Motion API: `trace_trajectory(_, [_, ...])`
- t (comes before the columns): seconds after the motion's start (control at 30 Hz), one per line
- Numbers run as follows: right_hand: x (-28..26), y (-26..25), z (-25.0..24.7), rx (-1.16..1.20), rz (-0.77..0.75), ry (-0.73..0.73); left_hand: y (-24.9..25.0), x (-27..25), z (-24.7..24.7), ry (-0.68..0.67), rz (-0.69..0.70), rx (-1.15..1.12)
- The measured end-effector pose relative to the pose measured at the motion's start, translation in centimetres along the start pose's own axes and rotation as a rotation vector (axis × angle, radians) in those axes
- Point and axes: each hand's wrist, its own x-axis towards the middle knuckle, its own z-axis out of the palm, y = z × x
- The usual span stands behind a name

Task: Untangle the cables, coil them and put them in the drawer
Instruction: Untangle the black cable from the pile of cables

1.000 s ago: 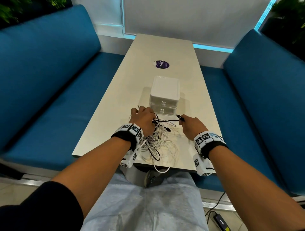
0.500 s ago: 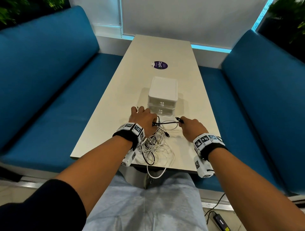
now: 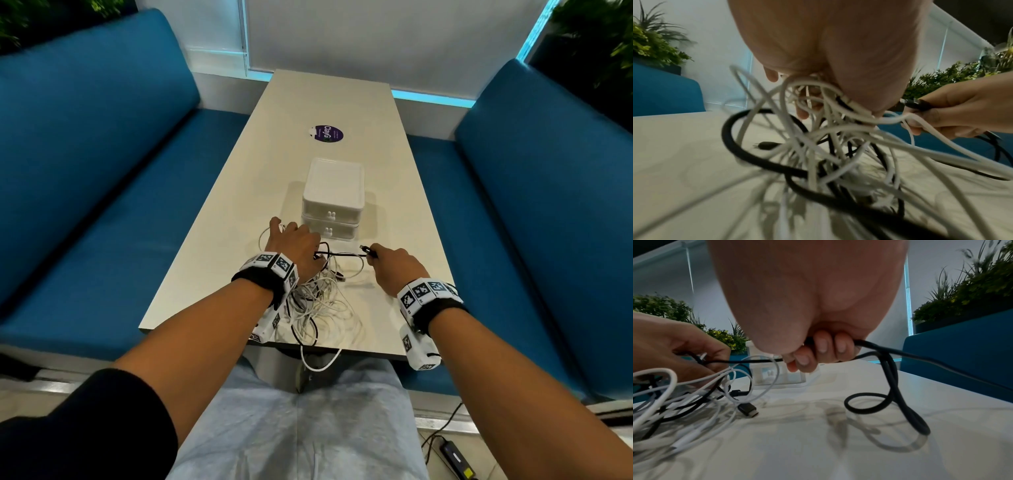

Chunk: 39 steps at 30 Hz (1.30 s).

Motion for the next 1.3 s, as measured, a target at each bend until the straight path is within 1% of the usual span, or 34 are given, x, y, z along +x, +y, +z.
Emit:
trace_trajectory(0.1, [0.1, -0.2, -0.1, 0.010, -0.001, 0.012, 0.3, 0.1, -0.4, 0.001, 0.007, 0.016])
trace_trajectory(0.27, [0.1, -0.5, -0.5, 0.004, -0.006, 0.020, 0.5, 0.1, -0.8, 0.006, -0.041, -0.017])
trace_trajectory(0.4, [0.4, -0.2, -0.3, 0.006, 0.012, 0.009, 0.1, 0.2, -0.6, 0.025, -0.034, -0.013])
trace_trajectory(0.57, [0.2, 0.1, 0.4, 0.020, 0.022, 0.011, -0.4, 0.2, -0.6, 0.024, 0.037, 0.065])
trace_trajectory(0.7, [0.2, 0.3, 0.5, 0.020, 0.027, 0.008, -0.8, -0.1, -0.7, 0.077, 0.080, -0.071])
trace_trajectory(0.77, [0.1, 0.3, 0.6, 0.007, 0.029, -0.002, -0.8, 0.1, -0.9, 0.115, 0.114, -0.037])
trace_trajectory(0.97, [0.1, 0.2, 1.0, 0.001, 0.038, -0.030, -0.9, 0.5, -1.4, 0.120, 0.101, 0.059])
trace_trajectory(1.07, [0.1, 0.3, 1.0, 0.003, 0.043, -0.022, -0.6, 0.3, -1.6, 0.107, 0.093, 0.140])
trace_trajectory(1.17, [0.1, 0.4, 0.8, -0.007, 0.046, -0.028, -1.0, 0.4, -2.0, 0.038, 0.081, 0.192])
trace_trajectory(1.23, [0.1, 0.5, 0.9, 0.000, 0.048, -0.036, -1.4, 0.5, -2.0, -0.022, 0.062, 0.191])
trace_trajectory(1.3, [0.1, 0.6, 1.0, 0.026, 0.043, -0.039, -1.8, 0.4, -2.0, -0.035, 0.040, 0.152])
